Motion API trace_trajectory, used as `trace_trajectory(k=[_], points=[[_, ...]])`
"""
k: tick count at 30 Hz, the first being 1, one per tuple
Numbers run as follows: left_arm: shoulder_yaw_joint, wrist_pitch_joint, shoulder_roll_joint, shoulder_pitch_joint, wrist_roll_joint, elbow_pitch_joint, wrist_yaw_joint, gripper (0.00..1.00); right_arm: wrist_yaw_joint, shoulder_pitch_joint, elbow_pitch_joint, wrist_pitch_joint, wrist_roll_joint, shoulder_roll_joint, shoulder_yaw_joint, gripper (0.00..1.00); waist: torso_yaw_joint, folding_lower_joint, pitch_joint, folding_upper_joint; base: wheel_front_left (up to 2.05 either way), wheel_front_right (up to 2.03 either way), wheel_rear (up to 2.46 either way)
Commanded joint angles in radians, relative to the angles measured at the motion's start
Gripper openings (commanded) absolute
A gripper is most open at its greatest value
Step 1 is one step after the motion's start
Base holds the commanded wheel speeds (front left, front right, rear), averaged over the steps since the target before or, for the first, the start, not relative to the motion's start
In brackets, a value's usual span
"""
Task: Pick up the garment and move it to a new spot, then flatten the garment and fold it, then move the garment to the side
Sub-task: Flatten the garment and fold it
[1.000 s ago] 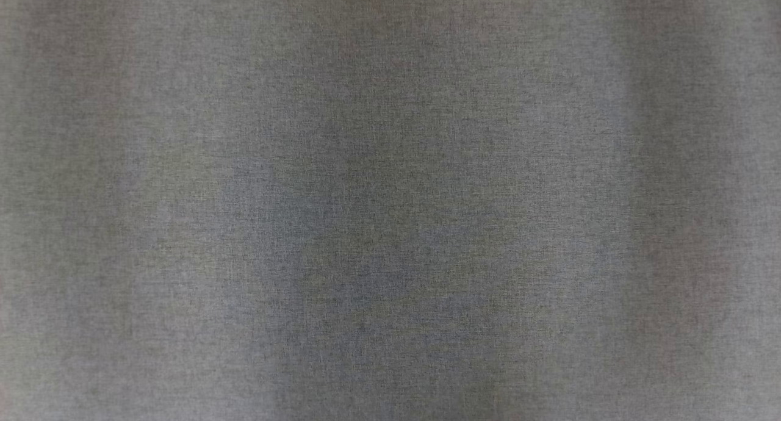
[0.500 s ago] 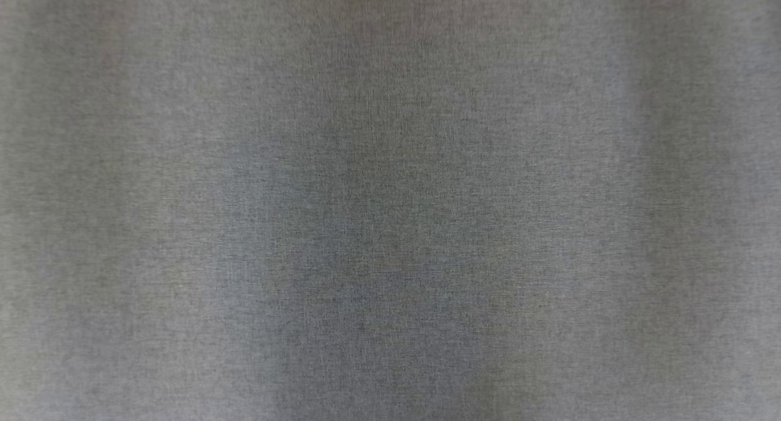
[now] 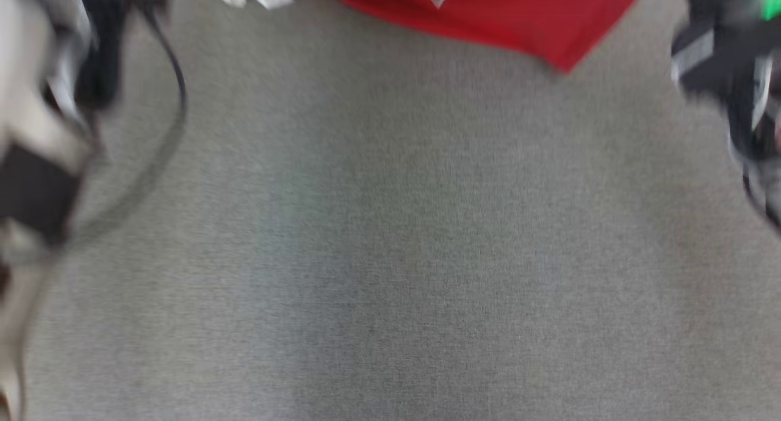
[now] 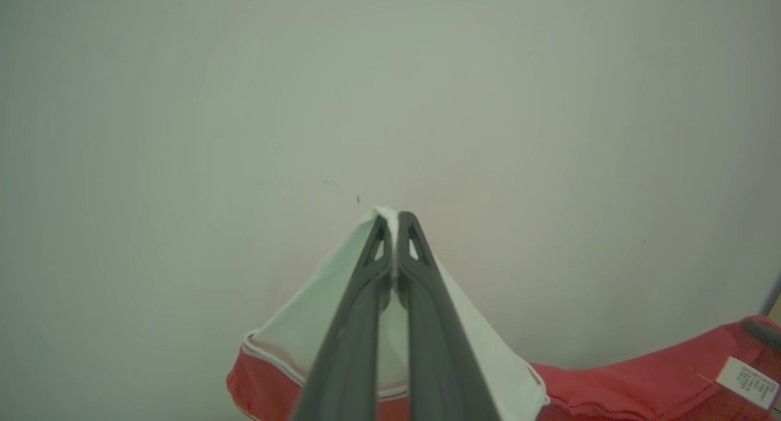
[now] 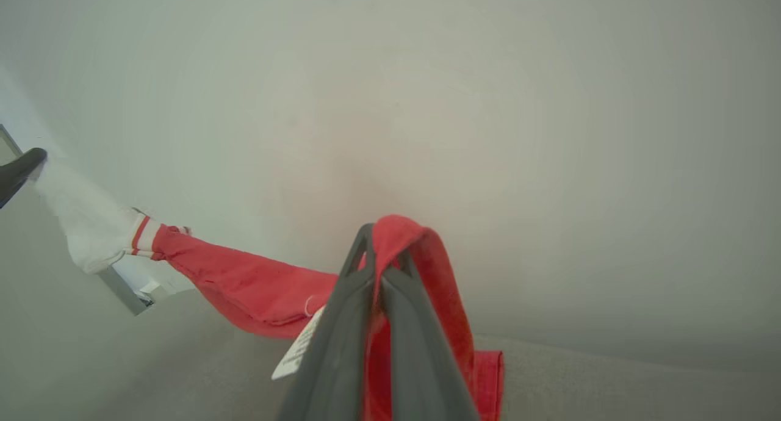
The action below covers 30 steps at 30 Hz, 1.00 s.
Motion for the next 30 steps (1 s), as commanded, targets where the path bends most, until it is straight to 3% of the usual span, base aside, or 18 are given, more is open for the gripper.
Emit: trace_trajectory(k=[1,8,11,14,19,30], points=[[0.02,-0.009,0.013,0.094,-0.027,-0.068,0.022,0.0,-0.002,0.071,-0.035,-0.017,0.022,-0.031,0.003,0.0,0.033,0.0002,-0.09,0.0,0.0,0.0,0.0],[0.099,-0.014,0.049,0.552,-0.088,-0.45,0.181,0.0,-0.001,0.395,-0.199,-0.049,0.082,-0.141,-0.002,0.0,0.062,0.0002,-0.154,0.0,0.0,0.0,0.0],[0.132,-0.014,0.048,0.74,-0.07,-0.584,0.244,0.0,-0.001,0.515,-0.255,-0.052,0.081,-0.162,-0.013,0.0,0.065,0.0002,-0.162,0.0,0.0,0.0,0.0],[0.166,-0.014,0.028,0.911,-0.065,-0.657,0.279,0.0,-0.001,0.622,-0.292,-0.053,0.067,-0.157,-0.041,0.0,0.066,0.0002,-0.173,0.0,0.0,0.0,0.0],[0.23,-0.014,-0.036,1.16,-0.055,-0.711,0.301,0.0,-0.001,0.797,-0.314,-0.053,0.01,-0.133,-0.07,0.0,0.065,0.0002,-0.2,0.0,0.0,0.0,0.0],[0.353,-0.014,-0.157,1.496,-0.02,-0.736,0.281,0.0,-0.001,1.086,-0.279,-0.053,-0.086,-0.071,-0.132,0.0,0.079,0.0002,-0.26,0.0,0.0,0.0,0.0]])
